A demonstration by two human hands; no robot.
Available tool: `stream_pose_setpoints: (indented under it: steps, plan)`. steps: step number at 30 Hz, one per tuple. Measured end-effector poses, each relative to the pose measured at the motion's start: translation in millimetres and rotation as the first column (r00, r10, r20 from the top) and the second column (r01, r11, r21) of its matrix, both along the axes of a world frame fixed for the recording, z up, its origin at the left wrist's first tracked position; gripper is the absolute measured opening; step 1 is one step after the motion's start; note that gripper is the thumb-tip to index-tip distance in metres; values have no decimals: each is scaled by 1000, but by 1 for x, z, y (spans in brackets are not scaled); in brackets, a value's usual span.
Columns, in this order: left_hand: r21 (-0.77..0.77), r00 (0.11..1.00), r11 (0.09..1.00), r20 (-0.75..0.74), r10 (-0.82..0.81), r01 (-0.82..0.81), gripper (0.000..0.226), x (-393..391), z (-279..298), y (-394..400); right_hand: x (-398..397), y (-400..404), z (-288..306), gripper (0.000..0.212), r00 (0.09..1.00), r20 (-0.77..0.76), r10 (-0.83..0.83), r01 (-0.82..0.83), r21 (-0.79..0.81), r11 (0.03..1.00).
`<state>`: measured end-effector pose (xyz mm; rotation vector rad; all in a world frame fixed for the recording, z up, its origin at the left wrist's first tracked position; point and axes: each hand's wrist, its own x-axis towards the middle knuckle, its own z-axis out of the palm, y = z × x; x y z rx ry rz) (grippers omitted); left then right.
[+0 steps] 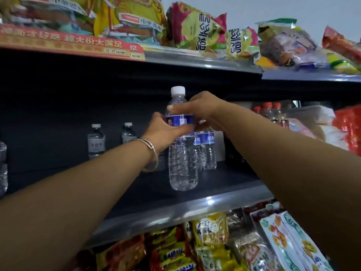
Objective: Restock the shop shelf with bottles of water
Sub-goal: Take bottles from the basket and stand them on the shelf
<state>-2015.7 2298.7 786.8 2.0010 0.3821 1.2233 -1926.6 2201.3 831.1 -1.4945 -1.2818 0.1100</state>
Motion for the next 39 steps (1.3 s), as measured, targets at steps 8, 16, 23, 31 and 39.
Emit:
stream_pose_setpoints:
  steps: [8,16,23,31,39]
  plan:
    - [-212,952,976,-282,-116,56,29,3,-27,70,46,88,-16,31,949,-258,182,-147,148,978]
    - [-131,932,985,-357,56,-109,25,26,-56,116,70,155,-39,19,877,-335,346,-296,191,936]
    - [210,808,865,-310,501,-456,95,55,-69,148,77,175,-45,36,962,-82,261,-271,-154,950]
    - [-59,836,979,-532,134,-194,31,56,-79,166,91,199,-46,23,934,-195,298,-315,-62,947]
    - [172,734,848,-434,522,-501,81,76,-89,187,95,208,-48,31,954,-69,291,-299,-238,924]
